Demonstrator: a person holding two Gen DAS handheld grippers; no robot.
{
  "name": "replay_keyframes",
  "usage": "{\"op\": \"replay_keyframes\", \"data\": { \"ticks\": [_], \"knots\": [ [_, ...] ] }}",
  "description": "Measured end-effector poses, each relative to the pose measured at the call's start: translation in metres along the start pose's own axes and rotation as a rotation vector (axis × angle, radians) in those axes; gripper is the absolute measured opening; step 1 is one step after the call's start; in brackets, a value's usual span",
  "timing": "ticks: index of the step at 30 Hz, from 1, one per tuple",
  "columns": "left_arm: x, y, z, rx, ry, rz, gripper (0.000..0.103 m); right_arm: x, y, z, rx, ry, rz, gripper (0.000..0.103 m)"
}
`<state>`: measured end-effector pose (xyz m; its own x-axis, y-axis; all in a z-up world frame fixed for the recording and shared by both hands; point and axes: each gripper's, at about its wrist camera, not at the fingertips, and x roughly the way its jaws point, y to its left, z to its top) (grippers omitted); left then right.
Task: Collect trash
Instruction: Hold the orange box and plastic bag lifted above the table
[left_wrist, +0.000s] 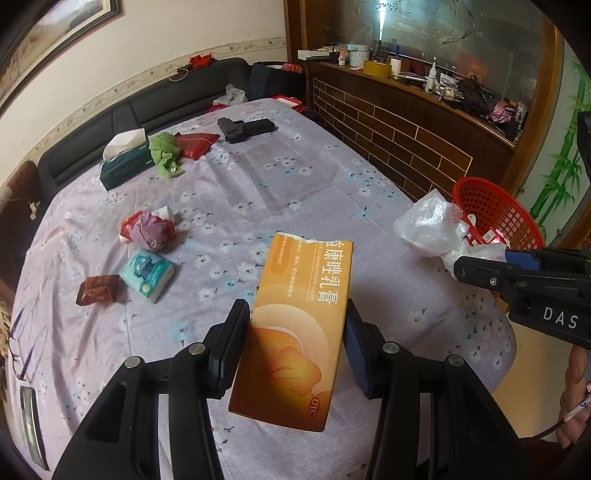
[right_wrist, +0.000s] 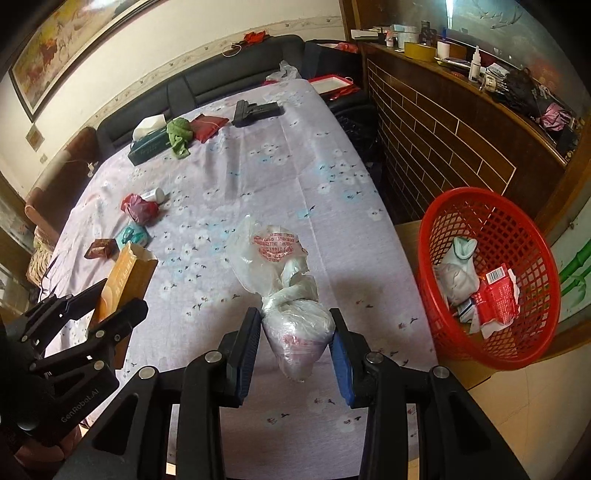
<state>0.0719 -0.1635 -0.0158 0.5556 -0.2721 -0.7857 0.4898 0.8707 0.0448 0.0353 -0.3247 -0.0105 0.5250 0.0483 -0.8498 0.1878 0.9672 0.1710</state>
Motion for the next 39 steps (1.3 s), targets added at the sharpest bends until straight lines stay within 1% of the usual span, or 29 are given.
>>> {"op": "replay_keyframes", "data": {
  "ticks": [10,39],
  "knots": [
    [0.0,-0.0059,0.0032,0.001,-0.007,0.022,0.048,-0.0032,-0.0033,0.0042,-0.015,-0.01,0.008,0.04],
    [0.0075,-0.0106,0.0012,0.003,0.007,0.004,0.048,-0.0027,-0.0068,-0.0006,-0.011,0.007,-0.018,0.04]
  ]
}}
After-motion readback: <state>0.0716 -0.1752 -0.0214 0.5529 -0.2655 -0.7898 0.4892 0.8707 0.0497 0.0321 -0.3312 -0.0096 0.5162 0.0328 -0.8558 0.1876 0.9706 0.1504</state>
